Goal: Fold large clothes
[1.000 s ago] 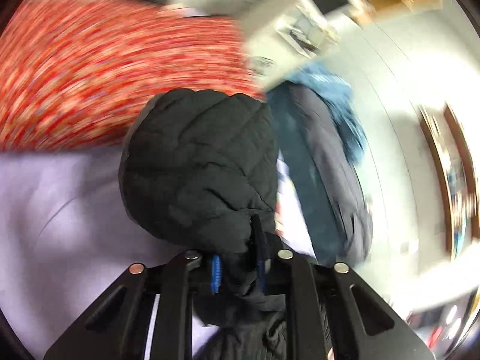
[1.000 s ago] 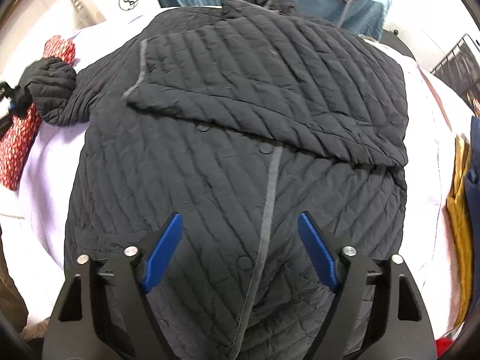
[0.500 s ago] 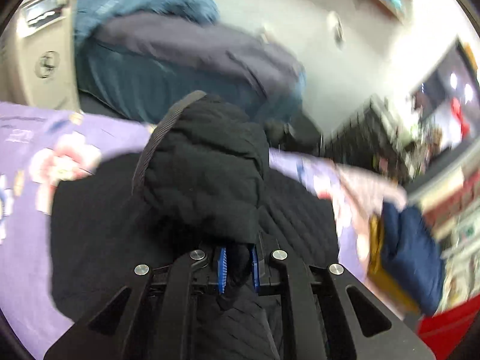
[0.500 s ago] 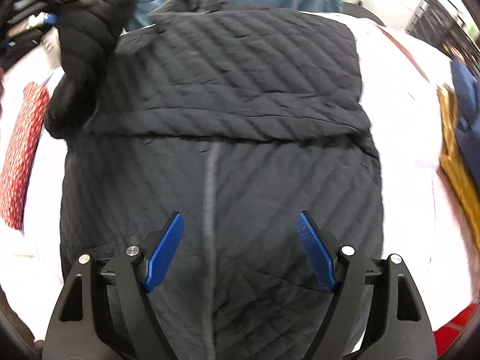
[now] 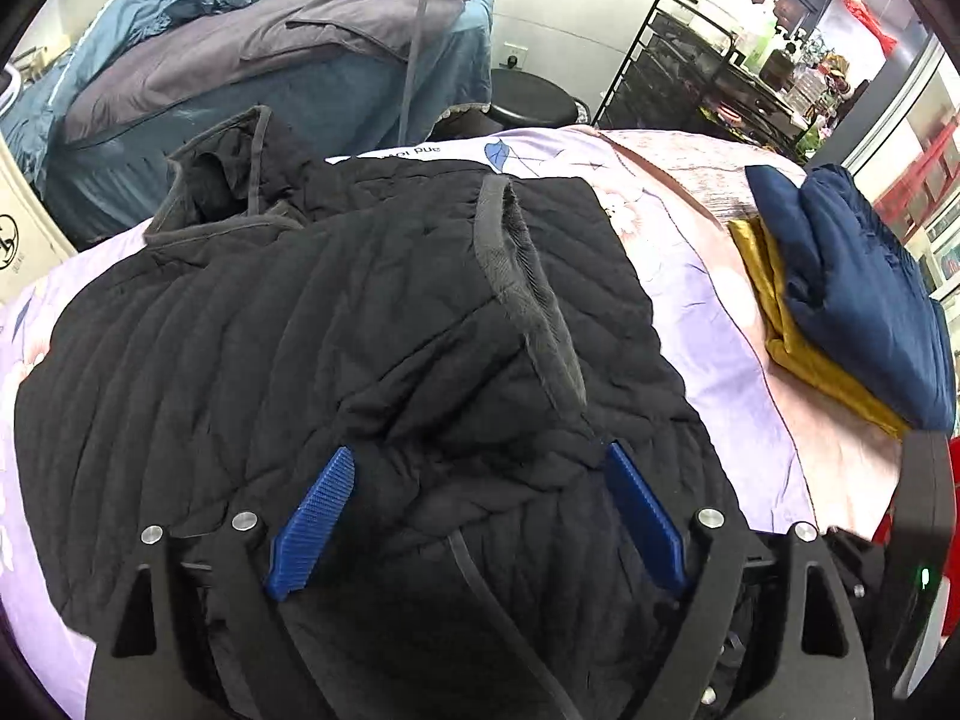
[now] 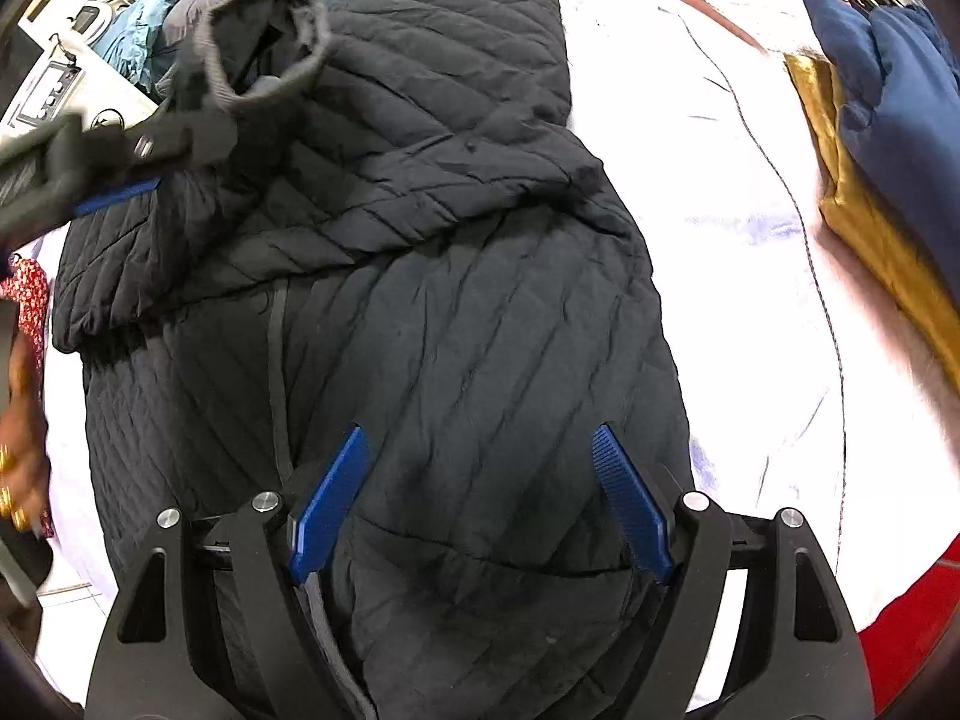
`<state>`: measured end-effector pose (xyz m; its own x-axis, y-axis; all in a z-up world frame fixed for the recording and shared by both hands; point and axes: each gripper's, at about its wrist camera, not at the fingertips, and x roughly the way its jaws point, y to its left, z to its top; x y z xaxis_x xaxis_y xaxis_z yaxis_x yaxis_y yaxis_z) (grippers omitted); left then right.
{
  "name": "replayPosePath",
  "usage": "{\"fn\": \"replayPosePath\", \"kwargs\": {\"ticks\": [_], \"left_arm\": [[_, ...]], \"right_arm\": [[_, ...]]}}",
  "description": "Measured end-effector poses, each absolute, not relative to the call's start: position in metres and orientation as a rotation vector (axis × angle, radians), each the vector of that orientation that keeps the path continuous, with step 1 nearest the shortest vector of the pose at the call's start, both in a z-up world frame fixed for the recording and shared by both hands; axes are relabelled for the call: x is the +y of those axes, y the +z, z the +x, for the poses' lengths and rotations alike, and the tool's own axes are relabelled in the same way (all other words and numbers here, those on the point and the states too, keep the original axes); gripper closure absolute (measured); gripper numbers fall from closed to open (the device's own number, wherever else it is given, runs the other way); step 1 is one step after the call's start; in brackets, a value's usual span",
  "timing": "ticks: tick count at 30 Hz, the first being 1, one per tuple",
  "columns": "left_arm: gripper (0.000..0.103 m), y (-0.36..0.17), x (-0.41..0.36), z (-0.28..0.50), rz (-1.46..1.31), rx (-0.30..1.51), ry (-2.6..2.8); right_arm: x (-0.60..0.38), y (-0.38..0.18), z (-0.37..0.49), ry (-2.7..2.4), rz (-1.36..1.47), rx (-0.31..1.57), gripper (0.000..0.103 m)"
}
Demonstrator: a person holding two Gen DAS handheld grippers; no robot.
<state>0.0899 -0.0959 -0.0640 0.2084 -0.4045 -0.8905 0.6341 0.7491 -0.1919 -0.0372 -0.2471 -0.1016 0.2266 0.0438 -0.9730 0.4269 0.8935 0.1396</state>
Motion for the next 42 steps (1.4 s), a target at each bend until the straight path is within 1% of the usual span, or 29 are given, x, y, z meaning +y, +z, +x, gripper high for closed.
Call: {"fn": "replayPosePath", "kwargs": {"ticks": [3, 6, 8, 10, 12, 14, 17, 22, 25, 29, 30, 31, 33, 35, 41, 42], "left_arm": [[0.019, -0.064, -0.077, 0.087, 0.146, 1.188, -0.714], [0.019, -0.064, -0.036, 0.087, 0.088, 1.201, -0.642], [0.019, -0.066, -0.006, 0.087, 0.085, 1.201, -0.558], [0.019, -0.070, 0.026, 0.088, 0.069, 1.209, -0.486], [0.019, -0.071, 0.059, 0.091, 0.035, 1.209, -0.404], [0.019, -0.070, 0.086, 0.097, -0.005, 1.200, -0.336], [0.019, -0.064, 0.108, 0.110, -0.053, 1.173, -0.273], [0.019, -0.061, 0.102, 0.141, -0.031, 1.147, -0.282], [0.018, -0.068, 0.087, 0.158, 0.015, 1.165, -0.309], [0.013, -0.095, 0.077, 0.176, 0.064, 1.227, -0.281], [0.011, -0.106, 0.077, 0.181, 0.065, 1.258, -0.273], [0.009, -0.112, 0.076, 0.184, 0.065, 1.275, -0.270], [0.006, -0.131, 0.073, 0.188, 0.097, 1.315, -0.259], [0.005, -0.140, 0.067, 0.189, 0.139, 1.319, -0.257], [0.005, -0.155, 0.064, 0.196, 0.135, 1.339, -0.264], [0.005, -0.157, 0.063, 0.197, 0.139, 1.335, -0.268]], "right_arm": [[-0.244, -0.096, -0.025, -0.253, 0.402, 1.311, 0.026], [-0.243, -0.085, -0.006, -0.226, 0.378, 1.281, 0.026], [-0.238, -0.071, 0.006, -0.219, 0.348, 1.234, 0.026], [-0.229, -0.047, 0.017, -0.191, 0.310, 1.137, 0.026], [-0.209, -0.018, 0.034, -0.124, 0.219, 1.022, 0.026], [-0.187, -0.003, 0.053, -0.046, 0.113, 0.961, 0.026], [-0.145, 0.002, 0.088, 0.092, -0.058, 0.956, 0.026], [-0.122, -0.027, 0.136, 0.106, -0.176, 1.012, 0.026], [-0.141, -0.055, 0.150, 0.026, -0.092, 1.120, 0.026], [-0.185, -0.087, 0.145, -0.070, 0.035, 1.230, 0.026], [-0.192, -0.097, 0.140, -0.098, 0.061, 1.262, 0.024], [-0.203, -0.108, 0.138, -0.124, 0.100, 1.304, 0.020], [-0.227, -0.129, 0.126, -0.148, 0.238, 1.356, 0.019], [-0.237, -0.140, 0.119, -0.148, 0.336, 1.357, 0.016], [-0.224, -0.162, 0.124, -0.159, 0.248, 1.382, 0.006], [-0.222, -0.165, 0.127, -0.167, 0.249, 1.389, 0.005]]}}
